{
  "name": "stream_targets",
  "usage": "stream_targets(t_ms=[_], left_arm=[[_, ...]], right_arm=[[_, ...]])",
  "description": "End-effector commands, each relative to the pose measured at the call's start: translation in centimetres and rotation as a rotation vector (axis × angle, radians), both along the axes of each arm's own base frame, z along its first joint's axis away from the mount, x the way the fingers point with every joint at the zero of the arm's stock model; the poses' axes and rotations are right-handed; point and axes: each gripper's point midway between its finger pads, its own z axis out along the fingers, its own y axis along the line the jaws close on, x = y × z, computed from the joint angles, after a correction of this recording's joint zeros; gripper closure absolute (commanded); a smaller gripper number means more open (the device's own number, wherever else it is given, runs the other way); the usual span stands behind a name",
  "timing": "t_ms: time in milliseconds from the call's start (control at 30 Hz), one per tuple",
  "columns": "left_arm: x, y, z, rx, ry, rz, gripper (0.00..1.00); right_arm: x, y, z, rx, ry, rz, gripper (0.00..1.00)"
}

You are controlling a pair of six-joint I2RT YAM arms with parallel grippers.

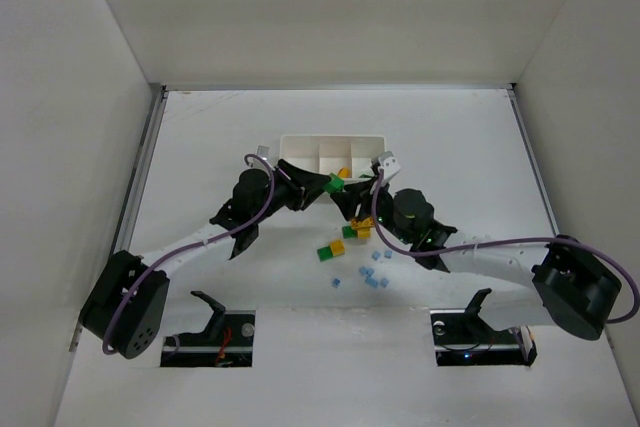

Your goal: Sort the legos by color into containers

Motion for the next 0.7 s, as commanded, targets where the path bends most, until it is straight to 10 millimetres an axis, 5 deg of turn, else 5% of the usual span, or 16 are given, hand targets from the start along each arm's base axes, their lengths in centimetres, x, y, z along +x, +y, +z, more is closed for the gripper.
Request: stream_targets(t_ms=[0,500,667], left_arm=[[0.73,-0.28,2.91,-0.037,-0.097,0.012,0.84],[0.18,-1.09,3.35,-0.046,-0.101,-0.025,0.87],[0.05,-1.12,3.52,-0.049,-0.104,-0.031,0.87]], right_arm=[[0.01,1.13,2.49,0.048,-0.049,0.016,0.46],[0.69,1.56,2.58,0.047,-0.053,0.002,0.48],[0.88,1.79,2.52,0.044,-0.052,0.002,0.57]])
